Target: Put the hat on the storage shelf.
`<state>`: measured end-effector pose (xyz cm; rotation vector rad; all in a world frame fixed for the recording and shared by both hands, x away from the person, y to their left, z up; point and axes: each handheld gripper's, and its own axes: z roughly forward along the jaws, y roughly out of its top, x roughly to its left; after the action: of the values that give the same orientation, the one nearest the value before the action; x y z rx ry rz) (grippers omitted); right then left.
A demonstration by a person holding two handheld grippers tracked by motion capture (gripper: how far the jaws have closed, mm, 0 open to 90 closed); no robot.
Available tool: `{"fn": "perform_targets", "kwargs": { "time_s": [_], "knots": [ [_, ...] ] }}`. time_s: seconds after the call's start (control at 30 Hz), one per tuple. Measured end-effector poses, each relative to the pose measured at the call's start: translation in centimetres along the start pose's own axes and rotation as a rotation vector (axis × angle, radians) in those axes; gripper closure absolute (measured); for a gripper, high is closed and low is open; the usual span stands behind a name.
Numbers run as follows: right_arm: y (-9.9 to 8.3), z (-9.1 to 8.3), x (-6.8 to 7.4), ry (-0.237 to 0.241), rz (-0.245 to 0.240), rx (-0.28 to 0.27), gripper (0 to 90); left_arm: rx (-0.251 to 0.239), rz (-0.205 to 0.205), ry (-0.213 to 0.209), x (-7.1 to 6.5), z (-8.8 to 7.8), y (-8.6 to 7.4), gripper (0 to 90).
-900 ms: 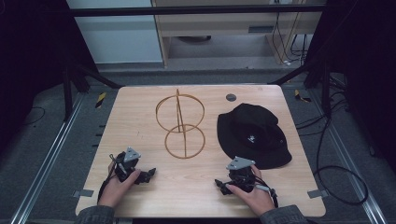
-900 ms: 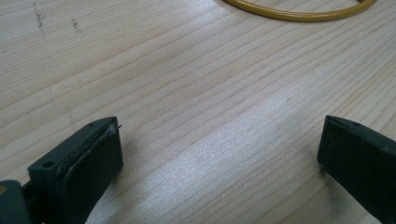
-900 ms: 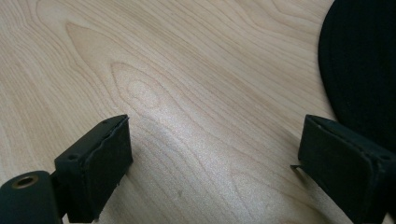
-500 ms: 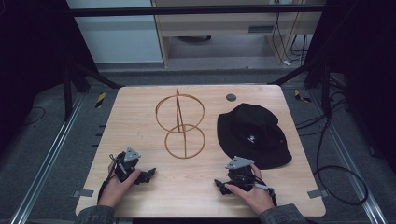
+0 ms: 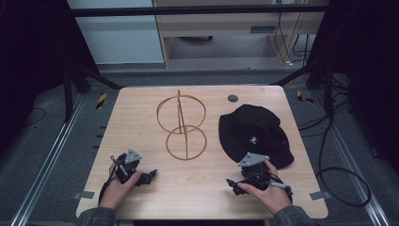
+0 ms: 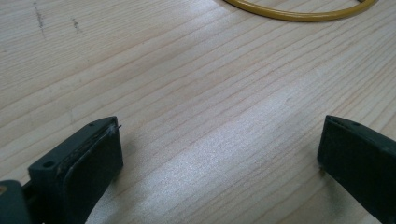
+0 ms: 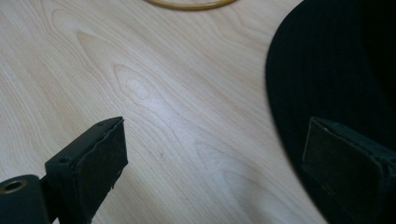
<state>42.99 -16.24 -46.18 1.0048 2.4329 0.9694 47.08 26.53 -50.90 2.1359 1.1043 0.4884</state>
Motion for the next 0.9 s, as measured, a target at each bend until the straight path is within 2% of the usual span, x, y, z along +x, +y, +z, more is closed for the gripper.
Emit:
{"fn": "perform_targets", "kwargs": {
  "time_s": [0.07,0.2,0.33,0.47,0.5,0.57,0.7,0.73,0.83,0.9],
  "knots": [
    [0.7,-1.2,-0.5,-0.009,-0.009,0.002,6.9,0.000,0.000,0.000,0.0,0.0,0.0,0.0],
    [1.5,-2.1,-1.0,-0.007,-0.014,0.002,7.7,0.000,0.000,0.000,0.0,0.0,0.0,0.0],
    [2.9,-3.1,-1.3,-0.014,-0.053,0.012,8.4,0.000,0.000,0.000,0.0,0.0,0.0,0.0],
    [5.0,-4.1,-1.8,-0.030,-0.100,0.029,8.5,0.000,0.000,0.000,0.0,0.0,0.0,0.0],
    [6.1,-4.7,-2.2,-0.024,-0.100,0.030,8.5,0.000,0.000,0.000,0.0,0.0,0.0,0.0],
    [6.6,-5.0,-2.5,-0.029,-0.102,0.035,8.5,0.000,0.000,0.000,0.0,0.0,0.0,0.0],
    [8.8,-6.5,-3.8,-0.074,-0.117,0.055,9.4,0.000,0.000,0.000,0.0,0.0,0.0,0.0],
    [8.8,-6.5,-3.8,-0.074,-0.117,0.055,9.4,0.000,0.000,0.000,0.0,0.0,0.0,0.0],
    [9.8,-7.2,-4.9,-0.085,-0.099,0.069,8.7,0.000,0.000,0.000,0.0,0.0,0.0,0.0],
    [10.7,-7.7,-6.1,-0.114,-0.089,0.079,8.1,0.000,0.000,0.000,0.0,0.0,0.0,0.0]
  ]
}}
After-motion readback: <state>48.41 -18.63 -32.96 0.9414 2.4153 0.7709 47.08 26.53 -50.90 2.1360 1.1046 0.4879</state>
